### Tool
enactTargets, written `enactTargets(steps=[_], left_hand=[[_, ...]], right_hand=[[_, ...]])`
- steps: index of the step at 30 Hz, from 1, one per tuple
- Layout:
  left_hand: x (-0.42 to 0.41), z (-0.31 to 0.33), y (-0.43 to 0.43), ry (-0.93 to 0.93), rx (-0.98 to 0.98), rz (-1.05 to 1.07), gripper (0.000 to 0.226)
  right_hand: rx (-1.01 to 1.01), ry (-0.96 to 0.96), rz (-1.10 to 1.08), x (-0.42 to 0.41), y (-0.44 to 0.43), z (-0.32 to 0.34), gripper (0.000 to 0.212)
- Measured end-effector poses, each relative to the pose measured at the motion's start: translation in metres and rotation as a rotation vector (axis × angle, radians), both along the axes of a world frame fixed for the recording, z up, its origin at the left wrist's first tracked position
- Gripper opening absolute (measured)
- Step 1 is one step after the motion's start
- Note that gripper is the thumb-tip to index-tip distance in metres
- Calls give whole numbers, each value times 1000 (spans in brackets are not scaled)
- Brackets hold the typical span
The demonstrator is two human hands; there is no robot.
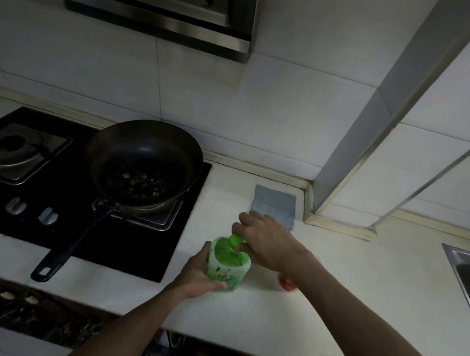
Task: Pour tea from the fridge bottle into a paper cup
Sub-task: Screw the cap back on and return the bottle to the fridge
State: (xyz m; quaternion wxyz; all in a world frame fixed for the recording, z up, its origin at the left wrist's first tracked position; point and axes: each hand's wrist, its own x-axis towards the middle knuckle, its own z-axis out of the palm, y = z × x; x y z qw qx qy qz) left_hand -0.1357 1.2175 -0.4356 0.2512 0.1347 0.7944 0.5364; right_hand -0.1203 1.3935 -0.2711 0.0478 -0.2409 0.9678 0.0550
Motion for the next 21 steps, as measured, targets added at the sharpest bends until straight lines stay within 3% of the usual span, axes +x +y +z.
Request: enactTargets(steps=[4, 7, 10, 14, 21], left_hand=[[-2, 0, 0, -3, -12, -18, 79], [-4, 0, 0, 1, -28, -50, 84], [-5, -1, 0, -7, -30, -46, 81], [-6, -1, -1, -11, -23, -53, 78], [-6, -5, 0, 3, -29, -55, 76]], right_hand=[[95, 89, -155, 10, -19, -8, 45], [87, 26, -374, 8, -28, -12, 55], [52, 41, -253, 5, -20, -7, 50], [-21, -95, -53, 7, -11, -1, 40], [15, 8, -162, 11, -22, -6, 37]])
